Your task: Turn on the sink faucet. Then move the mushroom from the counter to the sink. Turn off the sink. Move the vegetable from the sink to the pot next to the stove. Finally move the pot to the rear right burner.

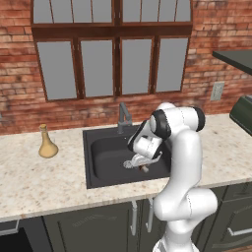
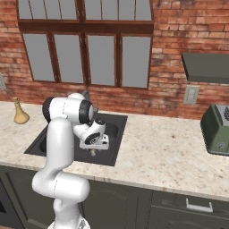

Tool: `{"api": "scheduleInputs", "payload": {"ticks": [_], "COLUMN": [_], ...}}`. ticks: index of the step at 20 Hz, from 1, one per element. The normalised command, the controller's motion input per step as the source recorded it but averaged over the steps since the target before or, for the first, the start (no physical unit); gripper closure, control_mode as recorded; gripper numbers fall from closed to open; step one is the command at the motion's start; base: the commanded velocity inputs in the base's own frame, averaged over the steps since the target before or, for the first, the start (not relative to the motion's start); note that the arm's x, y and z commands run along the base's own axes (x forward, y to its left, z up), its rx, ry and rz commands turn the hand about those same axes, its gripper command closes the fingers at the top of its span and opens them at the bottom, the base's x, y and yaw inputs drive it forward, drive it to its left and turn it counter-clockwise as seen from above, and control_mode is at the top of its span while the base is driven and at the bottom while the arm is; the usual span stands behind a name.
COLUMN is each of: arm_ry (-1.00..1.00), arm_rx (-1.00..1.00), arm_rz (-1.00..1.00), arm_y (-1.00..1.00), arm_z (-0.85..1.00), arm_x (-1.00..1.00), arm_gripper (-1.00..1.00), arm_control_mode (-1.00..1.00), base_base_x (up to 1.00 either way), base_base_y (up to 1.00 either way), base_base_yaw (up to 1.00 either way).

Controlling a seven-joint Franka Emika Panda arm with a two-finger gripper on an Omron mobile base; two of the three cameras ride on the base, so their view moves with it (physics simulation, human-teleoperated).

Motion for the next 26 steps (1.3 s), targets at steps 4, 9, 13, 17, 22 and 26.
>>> {"api": "scheduleInputs", "payload": {"ticks": [4, 9, 13, 17, 22, 26], "arm_ry": [0.00, 0.00, 0.00, 0.00, 0.00, 0.00], "arm_rx": [0.00, 0.00, 0.00, 0.00, 0.00, 0.00], "arm_rz": [0.00, 0.00, -0.02, -0.03, -0.03, -0.03], "arm_y": [0.00, 0.00, 0.00, 0.00, 0.00, 0.00], "arm_z": [-0.13, -0.11, -0.02, -0.02, -0.04, -0.08], "arm_x": [0.00, -0.01, -0.16, -0.22, -0.18, -0.13], "arm_gripper": [-1.00, -1.00, -1.00, -1.00, -1.00, -1.00], "arm_control_mode": [-1.00, -1.00, -1.00, -1.00, -1.00, -1.00], "base_base_x": [0.00, 0.00, 0.00, 0.00, 0.00, 0.00], "base_base_y": [0.00, 0.00, 0.00, 0.00, 0.00, 0.00], "base_base_yaw": [0.00, 0.00, 0.00, 0.00, 0.00, 0.00]}}
